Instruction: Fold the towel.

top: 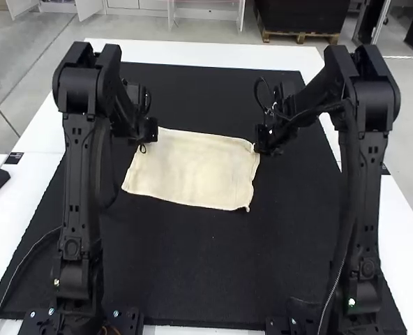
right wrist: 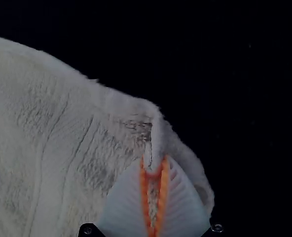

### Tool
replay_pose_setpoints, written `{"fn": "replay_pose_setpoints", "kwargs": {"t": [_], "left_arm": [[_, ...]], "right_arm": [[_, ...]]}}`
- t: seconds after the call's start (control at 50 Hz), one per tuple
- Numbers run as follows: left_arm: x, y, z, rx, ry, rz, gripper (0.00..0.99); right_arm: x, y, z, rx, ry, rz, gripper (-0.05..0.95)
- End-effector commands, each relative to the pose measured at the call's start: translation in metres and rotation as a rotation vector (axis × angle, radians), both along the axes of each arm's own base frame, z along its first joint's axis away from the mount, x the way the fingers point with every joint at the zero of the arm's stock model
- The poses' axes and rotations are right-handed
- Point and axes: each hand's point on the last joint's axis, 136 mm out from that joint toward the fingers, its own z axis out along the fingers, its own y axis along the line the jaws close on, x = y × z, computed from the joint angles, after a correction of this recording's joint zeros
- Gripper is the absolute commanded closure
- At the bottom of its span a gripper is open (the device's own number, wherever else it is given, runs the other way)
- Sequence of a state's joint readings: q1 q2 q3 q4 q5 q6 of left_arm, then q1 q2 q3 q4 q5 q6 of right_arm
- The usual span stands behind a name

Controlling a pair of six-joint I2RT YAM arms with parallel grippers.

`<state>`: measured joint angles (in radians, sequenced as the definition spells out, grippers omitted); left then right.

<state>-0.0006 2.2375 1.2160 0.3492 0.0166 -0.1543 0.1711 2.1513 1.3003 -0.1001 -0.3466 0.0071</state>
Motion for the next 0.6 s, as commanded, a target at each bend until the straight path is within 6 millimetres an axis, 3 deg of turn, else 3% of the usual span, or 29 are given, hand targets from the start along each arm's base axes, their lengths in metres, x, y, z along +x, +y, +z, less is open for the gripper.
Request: {"fn": "replay_pose_setpoints", "kwargs": {"t": [0.0, 0.28, 0.58], "left_arm": [[-0.021, -0.021, -0.001, -0.026, 0.036, -0.068, 0.977], [-0.027, -0.022, 0.061, -0.029, -0.071, -0.068, 0.977], [-0.046, -0.019, 0.104, -0.032, -0.137, -0.062, 0.977]], "right_arm": [[-0.022, -0.001, 0.003, 0.060, 0.076, 0.008, 0.91], [-0.028, 0.001, 0.049, 0.093, 0.041, 0.001, 0.91], [-0.041, 0.002, 0.085, 0.111, 0.016, 0.001, 0.91]]}}
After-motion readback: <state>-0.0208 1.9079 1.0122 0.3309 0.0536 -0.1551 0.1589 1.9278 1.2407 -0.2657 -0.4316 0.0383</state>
